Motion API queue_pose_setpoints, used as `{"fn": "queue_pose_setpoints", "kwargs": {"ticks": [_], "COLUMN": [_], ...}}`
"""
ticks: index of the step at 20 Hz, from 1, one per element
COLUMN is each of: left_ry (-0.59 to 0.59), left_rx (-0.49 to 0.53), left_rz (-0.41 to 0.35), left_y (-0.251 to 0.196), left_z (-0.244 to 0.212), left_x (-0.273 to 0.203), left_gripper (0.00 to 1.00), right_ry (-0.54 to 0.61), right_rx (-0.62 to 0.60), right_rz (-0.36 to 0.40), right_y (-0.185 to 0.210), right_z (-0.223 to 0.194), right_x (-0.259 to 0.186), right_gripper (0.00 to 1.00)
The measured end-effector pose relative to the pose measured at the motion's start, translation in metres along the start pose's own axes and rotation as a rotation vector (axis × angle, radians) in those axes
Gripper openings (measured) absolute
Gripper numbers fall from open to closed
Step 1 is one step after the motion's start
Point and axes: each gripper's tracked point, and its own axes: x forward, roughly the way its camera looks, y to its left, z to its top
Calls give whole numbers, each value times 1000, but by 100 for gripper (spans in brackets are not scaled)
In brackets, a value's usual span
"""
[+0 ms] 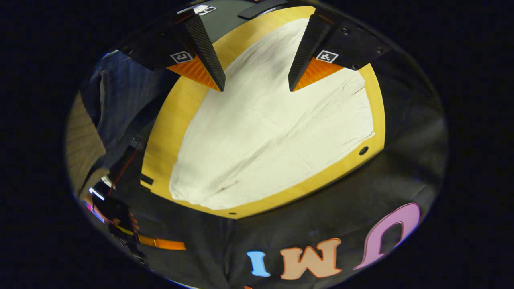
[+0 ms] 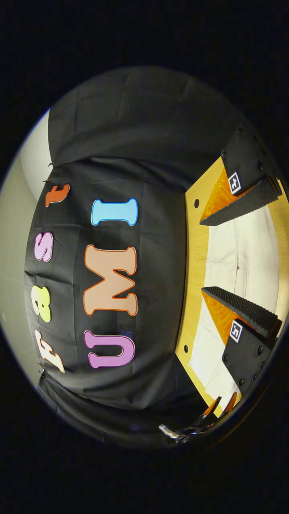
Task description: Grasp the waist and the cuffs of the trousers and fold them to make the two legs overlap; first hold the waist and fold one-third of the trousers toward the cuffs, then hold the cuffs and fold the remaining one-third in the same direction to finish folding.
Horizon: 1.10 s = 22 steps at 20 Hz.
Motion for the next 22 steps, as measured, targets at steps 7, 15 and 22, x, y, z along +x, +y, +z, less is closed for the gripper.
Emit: {"fn": "queue_pose_setpoints", "kwargs": {"ticks": [7,15,22], "left_ry": [290,416,495], "left_rx": [212,270,338], "left_rz": [-157,-206,-230], "left_y": [0,14,21], "left_z": [-90,-124,-131], "left_x": [10,18,19], "left_gripper": [93,88,83], "right_ry": [47,77,114], "right_rx": [-52,-30,-60], "right_rz": [-13,1,10], "right_y": [-3,-3,-9], "right_z": [-19,-28,-44], "right_x": [-2,4,9], "right_gripper": [97,97,98]}}
